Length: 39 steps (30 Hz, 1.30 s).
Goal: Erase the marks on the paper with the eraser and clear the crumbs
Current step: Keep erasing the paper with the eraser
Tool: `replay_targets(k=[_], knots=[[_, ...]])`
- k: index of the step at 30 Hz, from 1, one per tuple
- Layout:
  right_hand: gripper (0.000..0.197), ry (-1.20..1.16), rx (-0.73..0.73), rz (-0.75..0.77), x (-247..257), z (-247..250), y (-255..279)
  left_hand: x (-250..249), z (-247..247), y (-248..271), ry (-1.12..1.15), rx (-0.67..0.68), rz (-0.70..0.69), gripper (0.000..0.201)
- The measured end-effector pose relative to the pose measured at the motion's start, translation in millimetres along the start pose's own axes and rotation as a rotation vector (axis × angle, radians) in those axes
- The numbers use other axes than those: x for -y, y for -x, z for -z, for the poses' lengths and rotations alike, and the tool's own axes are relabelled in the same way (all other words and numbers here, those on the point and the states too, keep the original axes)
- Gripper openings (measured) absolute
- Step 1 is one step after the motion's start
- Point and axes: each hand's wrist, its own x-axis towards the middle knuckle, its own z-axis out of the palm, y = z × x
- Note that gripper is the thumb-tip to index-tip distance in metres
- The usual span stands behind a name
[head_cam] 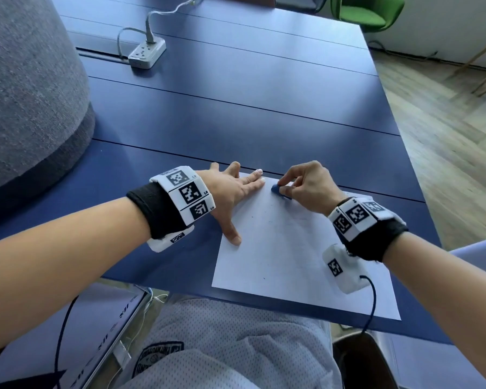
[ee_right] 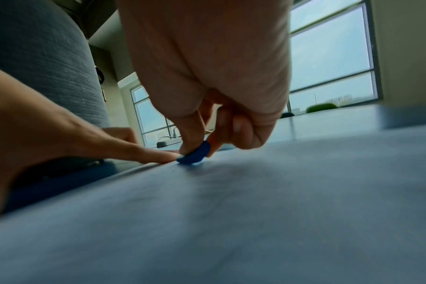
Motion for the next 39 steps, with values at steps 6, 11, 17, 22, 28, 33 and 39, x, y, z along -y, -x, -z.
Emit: replay_targets(k=[6, 11, 17, 22, 28, 33, 39], knots=[[0.005, 0.009, 0.224, 0.077, 2.0, -6.5, 18.7, 0.5, -1.3, -1.0, -0.015, -0.002, -0.003, 0.141], [0.004, -0.039, 0.196, 0.052, -3.8, -3.6, 22.0, -1.4, -0.4, 0.6, -0.006, -0.001, 0.004, 0.141], [0.005, 0.031, 0.132, 0.069, 1.6, -1.6, 15.0, -1.0, 0.3, 0.4, -0.011, -0.003, 0.003, 0.142], [0.005, -0.04, 0.193, 0.048, 0.5, -7.7, 27.1, -3.0, 0.7, 1.5, -0.004, 0.003, 0.009, 0.141], [0.005, -0.033, 0.079, 0.018, -0.9, -1.3, 8.6, -1.4, 0.0, 1.1, -0.002, 0.001, 0.002, 0.14], [0.005, -0.109, 0.189, -0.016, -1.3, -8.8, 19.6, -2.2, 0.5, 1.5, -0.007, 0.001, 0.004, 0.141], [0.005, -0.082, -0.029, -0.04, 2.4, -6.9, -3.3, -1.8, 0.8, 1.7, 0.007, 0.005, 0.001, 0.14]])
